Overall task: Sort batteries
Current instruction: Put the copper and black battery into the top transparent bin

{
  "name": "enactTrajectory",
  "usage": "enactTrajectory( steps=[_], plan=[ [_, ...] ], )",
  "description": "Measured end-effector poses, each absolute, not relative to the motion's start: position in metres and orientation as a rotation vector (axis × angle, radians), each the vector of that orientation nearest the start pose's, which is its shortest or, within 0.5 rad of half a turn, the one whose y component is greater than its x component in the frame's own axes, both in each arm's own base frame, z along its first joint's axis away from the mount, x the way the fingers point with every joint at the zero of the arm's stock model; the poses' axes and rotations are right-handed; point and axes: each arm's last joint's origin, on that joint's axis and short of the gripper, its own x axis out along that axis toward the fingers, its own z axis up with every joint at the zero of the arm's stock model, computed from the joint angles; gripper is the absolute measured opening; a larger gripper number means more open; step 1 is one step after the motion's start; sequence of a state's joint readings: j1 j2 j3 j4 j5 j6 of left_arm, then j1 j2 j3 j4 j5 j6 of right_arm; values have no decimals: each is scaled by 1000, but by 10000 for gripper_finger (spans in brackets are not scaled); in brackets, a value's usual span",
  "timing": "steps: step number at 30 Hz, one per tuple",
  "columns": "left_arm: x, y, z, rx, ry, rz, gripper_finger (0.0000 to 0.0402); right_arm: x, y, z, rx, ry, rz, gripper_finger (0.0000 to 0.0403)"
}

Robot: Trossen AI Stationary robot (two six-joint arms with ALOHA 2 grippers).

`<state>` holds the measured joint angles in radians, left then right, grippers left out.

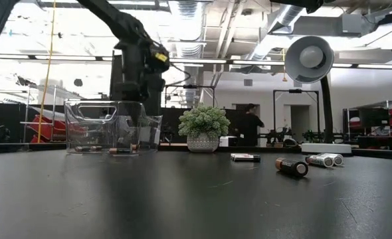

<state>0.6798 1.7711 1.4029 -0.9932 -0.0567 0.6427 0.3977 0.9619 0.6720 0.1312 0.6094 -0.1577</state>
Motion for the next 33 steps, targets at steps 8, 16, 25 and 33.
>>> enactTrajectory(
  steps=[8, 16, 25, 33],
  plan=[
    [266, 225, 226, 80, 1441, 169, 38, 201, 67, 293, -236, 160, -200, 143],
    [266, 225, 227, 78, 1439, 172, 64, 201, 67, 293, -236, 161, -200, 143],
    [266, 225, 227, 64, 1436, 185, 80, 201, 67, 293, -236, 160, -200, 143],
    [269, 225, 227, 70, 1423, 209, 129, 201, 67, 293, -236, 160, -200, 143]
  ],
)
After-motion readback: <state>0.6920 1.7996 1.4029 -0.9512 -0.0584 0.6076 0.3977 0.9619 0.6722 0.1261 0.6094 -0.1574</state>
